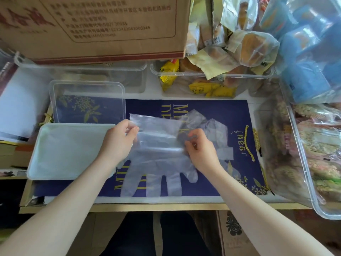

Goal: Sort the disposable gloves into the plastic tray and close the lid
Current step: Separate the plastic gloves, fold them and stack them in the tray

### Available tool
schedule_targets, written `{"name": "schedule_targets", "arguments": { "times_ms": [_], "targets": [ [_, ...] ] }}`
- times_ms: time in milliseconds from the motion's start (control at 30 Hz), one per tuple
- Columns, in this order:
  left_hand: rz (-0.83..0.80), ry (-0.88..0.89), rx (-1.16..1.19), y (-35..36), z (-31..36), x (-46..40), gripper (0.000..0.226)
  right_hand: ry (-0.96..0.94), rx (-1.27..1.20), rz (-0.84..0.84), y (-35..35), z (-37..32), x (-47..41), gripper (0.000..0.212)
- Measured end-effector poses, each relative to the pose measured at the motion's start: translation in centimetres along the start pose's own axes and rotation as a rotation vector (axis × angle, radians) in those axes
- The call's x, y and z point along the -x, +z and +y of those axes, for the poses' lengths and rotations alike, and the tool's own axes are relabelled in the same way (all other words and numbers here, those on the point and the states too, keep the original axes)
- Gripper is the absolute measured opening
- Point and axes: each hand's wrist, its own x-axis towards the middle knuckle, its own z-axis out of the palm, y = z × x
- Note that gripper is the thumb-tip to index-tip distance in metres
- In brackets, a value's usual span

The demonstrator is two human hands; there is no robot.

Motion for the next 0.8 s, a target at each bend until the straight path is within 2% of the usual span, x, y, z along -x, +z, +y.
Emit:
{"name": "schedule_targets", "arguments": {
  "times_ms": [100, 167, 300, 400, 533, 633, 700, 800],
  "targets": [
    [0.075, 0.037, -0.047, -0.6, -0.8, -0.7, 0.018, -0.088, 0.379, 0.083, -1.3, 1.7, -1.5, 0.034],
    [0.087, 0.063, -0.06, -0.8, -1.1, -1.1, 0.014, -0.064, 0.535, 0.11, -2.2, 2.2, -2.6, 0.042],
    [0.063, 0.132, -0.036, -1.2, -1.1, -1.7, 0.014, 0.011, 0.675, 0.102, -3.4, 2.7, -4.8, 0.054],
    [0.025, 0.153, -0.036, -1.5, -0.7, -2.0, 0.014, -0.051, 0.831, 0.075, -3.3, 2.3, -5.6, 0.066],
    [-0.01, 0.207, -0.059, -1.9, -0.1, -2.4, 0.012, -0.131, 0.874, -0.004, -1.5, 1.1, -6.2, 0.081],
    [-0.036, 0.227, -0.057, -2.2, -0.1, -2.6, 0.01, -0.039, 0.819, 0.035, -0.5, 0.2, -6.5, 0.074],
    [-0.047, 0.231, -0.055, -2.4, -0.2, -2.6, 0.01, 0.028, 0.754, 0.035, -0.3, -0.3, -6.5, 0.055],
    [-0.064, 0.227, -0.044, -2.7, -0.5, -2.7, 0.012, 0.016, 0.67, 0.025, -0.5, -0.9, -6.1, 0.021]
  ]
}}
